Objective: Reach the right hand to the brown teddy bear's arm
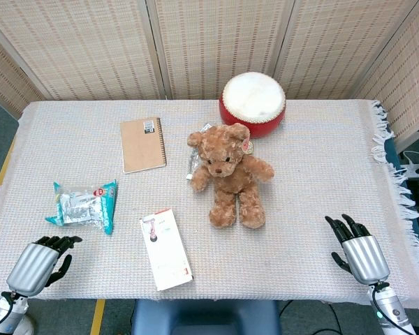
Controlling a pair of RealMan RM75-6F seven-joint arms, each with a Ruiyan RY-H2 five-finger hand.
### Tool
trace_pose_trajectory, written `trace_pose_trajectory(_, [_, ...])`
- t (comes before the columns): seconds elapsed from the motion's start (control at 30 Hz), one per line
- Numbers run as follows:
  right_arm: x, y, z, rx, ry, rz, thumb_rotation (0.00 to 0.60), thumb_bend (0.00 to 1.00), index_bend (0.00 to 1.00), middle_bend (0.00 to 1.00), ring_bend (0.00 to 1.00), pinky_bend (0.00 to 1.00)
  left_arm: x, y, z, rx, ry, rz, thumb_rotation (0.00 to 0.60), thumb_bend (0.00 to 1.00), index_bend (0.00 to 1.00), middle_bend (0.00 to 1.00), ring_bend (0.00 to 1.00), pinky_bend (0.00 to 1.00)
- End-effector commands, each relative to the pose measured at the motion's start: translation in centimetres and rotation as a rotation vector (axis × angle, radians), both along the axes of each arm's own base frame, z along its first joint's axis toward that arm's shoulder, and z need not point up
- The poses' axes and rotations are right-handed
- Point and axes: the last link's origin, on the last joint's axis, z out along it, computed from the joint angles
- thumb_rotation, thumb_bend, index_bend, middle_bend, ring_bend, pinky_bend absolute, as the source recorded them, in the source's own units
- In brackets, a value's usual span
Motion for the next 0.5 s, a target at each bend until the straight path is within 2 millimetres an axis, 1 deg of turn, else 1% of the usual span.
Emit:
trace_pose_trajectory(0.03, [0.0,0.0,0.0,0.001,0.000,0.000,0.600,0.13,0.10,0.23,0.12,0.31,0.0,0.0,0.0,0.000,0.000,0.000,0.600,0.56,0.31,0.43,0.44,0.52])
trace_pose_trajectory(0.2, [0.0,-0.4,0.1,-0.018,-0.011,0.000,0.600,0.13,0.10,0.23,0.12,0.31,0.1,0.0,0.0,-0.003,-0.001,0.002,0.600,0.56,0.31,0.43,0.44,0.52])
trace_pose_trajectory(0.3, [0.3,-1.4,0.0,-0.047,-0.049,0.012,0.600,0.13,0.10,0.23,0.12,0.31,0.1,0.0,0.0,0.000,-0.006,-0.005,0.600,0.56,0.31,0.43,0.44,0.52])
trace_pose_trajectory(0.43, [0.6,-3.8,-0.6,-0.081,-0.157,0.028,0.600,0.13,0.10,0.23,0.12,0.32,-0.3,0.3,-0.2,-0.009,-0.003,0.021,0.600,0.56,0.31,0.43,0.44,0.52])
trace_pose_trajectory(0.5, [0.8,-5.6,-1.2,-0.108,-0.176,0.044,0.600,0.13,0.11,0.23,0.12,0.33,-0.5,0.4,-0.1,-0.007,-0.001,0.033,0.600,0.56,0.31,0.43,0.44,0.52])
